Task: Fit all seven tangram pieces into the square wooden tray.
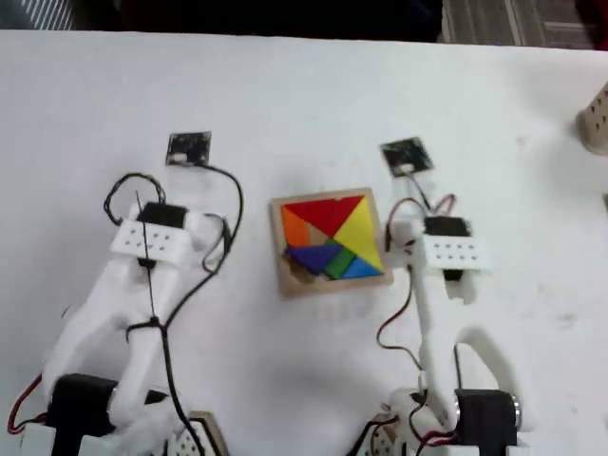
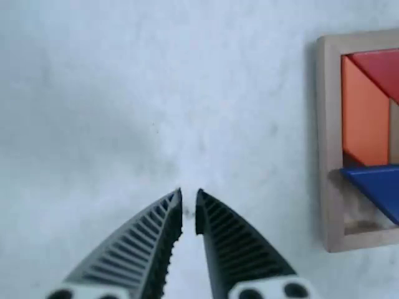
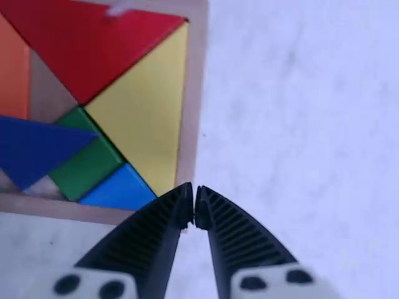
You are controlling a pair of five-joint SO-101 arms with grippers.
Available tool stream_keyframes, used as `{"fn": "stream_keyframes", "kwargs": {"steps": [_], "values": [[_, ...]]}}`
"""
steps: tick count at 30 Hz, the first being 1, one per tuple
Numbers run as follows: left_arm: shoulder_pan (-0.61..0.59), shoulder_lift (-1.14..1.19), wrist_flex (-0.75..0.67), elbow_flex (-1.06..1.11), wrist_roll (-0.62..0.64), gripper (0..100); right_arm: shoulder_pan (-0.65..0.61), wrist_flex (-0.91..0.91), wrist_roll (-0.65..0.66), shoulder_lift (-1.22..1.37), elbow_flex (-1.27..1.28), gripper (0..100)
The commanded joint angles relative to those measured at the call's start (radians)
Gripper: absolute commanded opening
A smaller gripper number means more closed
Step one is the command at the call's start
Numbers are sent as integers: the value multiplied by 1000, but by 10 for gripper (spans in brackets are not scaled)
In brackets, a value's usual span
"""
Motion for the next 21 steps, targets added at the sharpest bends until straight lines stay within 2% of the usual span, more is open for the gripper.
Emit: {"fn": "stream_keyframes", "kwargs": {"steps": [1,5,9,16,21], "values": [[-47,-36,-83,-8,5,22,-91,-64,9,-36,-44,18],[-139,-36,-210,40,5,23,-163,-153,9,-28,-46,18],[-159,-42,-351,106,5,23,-200,-239,9,-27,-44,18],[-145,-42,-356,107,5,23,-223,-320,11,139,-68,18],[-145,-42,-358,107,3,23,-222,-285,18,300,-172,18]]}}
